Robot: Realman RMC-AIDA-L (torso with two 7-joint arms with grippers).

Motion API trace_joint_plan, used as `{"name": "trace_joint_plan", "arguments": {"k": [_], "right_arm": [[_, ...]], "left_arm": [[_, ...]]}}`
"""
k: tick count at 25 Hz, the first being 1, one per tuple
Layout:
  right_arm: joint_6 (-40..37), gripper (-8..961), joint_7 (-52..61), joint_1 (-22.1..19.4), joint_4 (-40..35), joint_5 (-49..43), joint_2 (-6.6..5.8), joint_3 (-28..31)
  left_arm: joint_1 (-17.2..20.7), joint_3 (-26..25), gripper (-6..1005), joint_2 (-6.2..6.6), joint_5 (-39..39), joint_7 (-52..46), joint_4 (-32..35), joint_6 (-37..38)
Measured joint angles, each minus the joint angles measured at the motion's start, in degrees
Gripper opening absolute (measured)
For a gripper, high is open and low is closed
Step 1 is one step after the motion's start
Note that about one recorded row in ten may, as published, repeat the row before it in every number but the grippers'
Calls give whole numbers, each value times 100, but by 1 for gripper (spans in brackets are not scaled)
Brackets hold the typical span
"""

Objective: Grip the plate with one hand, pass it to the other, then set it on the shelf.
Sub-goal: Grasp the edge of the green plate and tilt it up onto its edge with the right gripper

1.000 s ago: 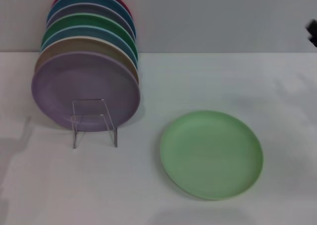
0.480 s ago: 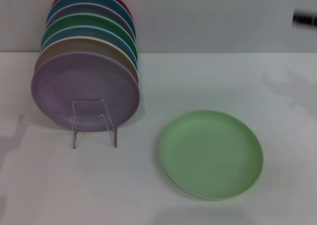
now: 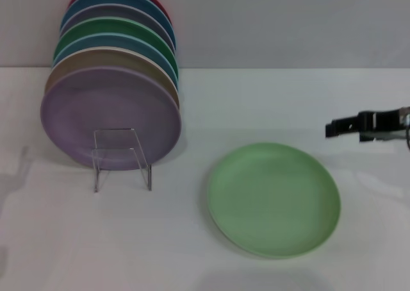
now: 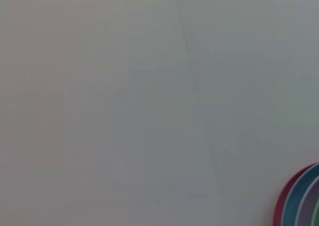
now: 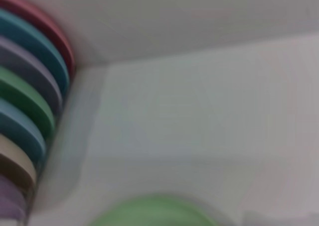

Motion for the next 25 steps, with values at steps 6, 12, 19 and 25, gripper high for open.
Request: {"name": "trace_joint_plan", "arguments": {"k": [6, 12, 19, 25], "right_arm": [[137, 751, -53, 390, -883, -354, -59, 40], [64, 738, -107, 735, -1526, -530, -107, 15], [36, 723, -150, 1009, -2031, -508, -158, -1], [79, 711, -153, 1080, -2171, -490, -162, -18]], "left_arm": [[-26, -48, 785, 0, -7, -4, -3, -10], [-75, -55, 785, 0, -8, -7, -3, -29], [-112, -54, 785, 0, -8, -10, -3, -31], [-155, -49, 785, 0, -8, -11, -3, -31]]}}
